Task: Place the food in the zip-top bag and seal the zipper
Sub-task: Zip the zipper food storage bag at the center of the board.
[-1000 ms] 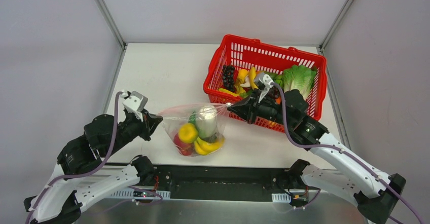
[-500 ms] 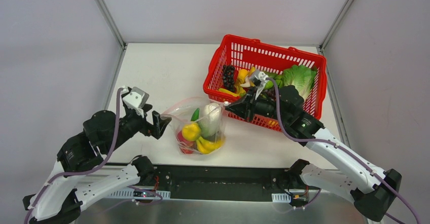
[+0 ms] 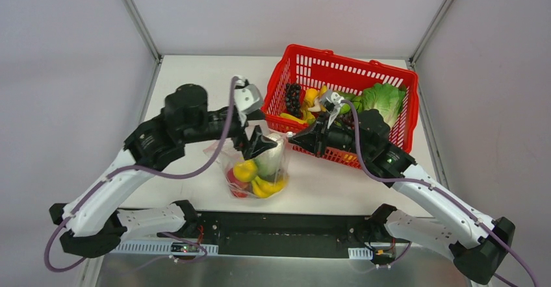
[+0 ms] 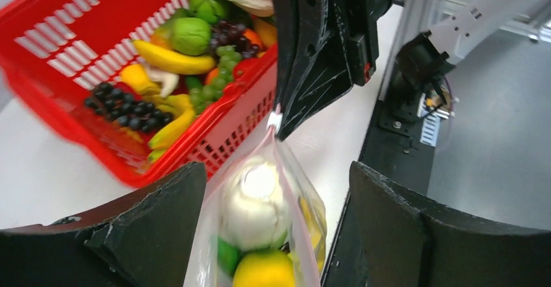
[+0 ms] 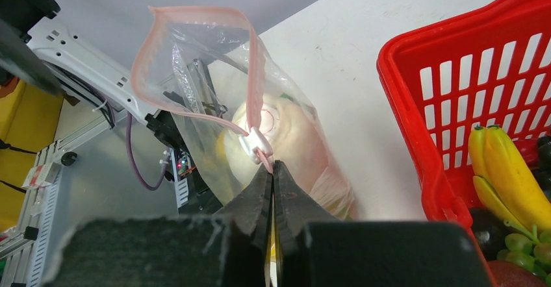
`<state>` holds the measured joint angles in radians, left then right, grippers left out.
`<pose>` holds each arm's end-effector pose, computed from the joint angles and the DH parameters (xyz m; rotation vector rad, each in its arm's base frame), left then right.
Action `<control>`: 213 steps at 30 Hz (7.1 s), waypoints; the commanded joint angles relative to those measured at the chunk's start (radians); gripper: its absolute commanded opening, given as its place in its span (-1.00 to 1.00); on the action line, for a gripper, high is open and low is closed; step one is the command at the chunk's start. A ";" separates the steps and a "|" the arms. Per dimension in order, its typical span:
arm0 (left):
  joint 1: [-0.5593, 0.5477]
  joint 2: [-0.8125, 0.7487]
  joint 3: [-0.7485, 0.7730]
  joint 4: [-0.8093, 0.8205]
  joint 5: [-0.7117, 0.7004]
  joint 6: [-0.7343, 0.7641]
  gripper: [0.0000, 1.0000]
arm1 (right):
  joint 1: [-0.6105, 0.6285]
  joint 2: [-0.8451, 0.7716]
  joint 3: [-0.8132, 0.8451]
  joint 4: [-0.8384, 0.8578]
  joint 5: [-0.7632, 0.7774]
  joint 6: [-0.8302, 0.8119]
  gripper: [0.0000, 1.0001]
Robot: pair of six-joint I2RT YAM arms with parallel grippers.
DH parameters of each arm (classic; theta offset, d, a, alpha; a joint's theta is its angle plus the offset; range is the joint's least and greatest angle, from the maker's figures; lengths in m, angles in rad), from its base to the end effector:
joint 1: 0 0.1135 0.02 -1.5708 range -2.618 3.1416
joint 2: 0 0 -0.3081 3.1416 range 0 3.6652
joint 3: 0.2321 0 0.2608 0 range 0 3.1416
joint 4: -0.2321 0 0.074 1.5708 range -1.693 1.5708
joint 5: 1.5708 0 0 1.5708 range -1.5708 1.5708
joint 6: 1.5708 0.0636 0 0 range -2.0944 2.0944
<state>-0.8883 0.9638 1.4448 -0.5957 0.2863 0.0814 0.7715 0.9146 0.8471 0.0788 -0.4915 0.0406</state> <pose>0.0968 -0.1476 0.5217 1.0080 1.4341 -0.8389 0.1363 0.1745 0.4018 -0.9529 1.3521 1.0100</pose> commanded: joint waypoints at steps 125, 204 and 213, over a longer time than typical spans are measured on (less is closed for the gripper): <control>-0.018 -0.044 -0.237 0.132 0.072 0.063 -1.00 | 0.040 0.223 0.364 -0.377 -0.278 -0.371 -0.63; -0.004 -0.391 -0.363 -0.193 -0.429 0.129 -0.80 | 0.040 -0.045 0.036 -0.004 0.149 -0.190 -1.00; -0.004 -0.464 -0.435 0.014 -0.595 0.034 0.69 | 0.039 0.026 0.092 0.014 -0.033 -0.134 -1.00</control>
<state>-0.9016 0.5579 1.0462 -0.7162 -0.1791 0.1738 0.8131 0.8986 0.8715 0.0162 -0.4091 -0.1425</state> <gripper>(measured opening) 0.794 0.012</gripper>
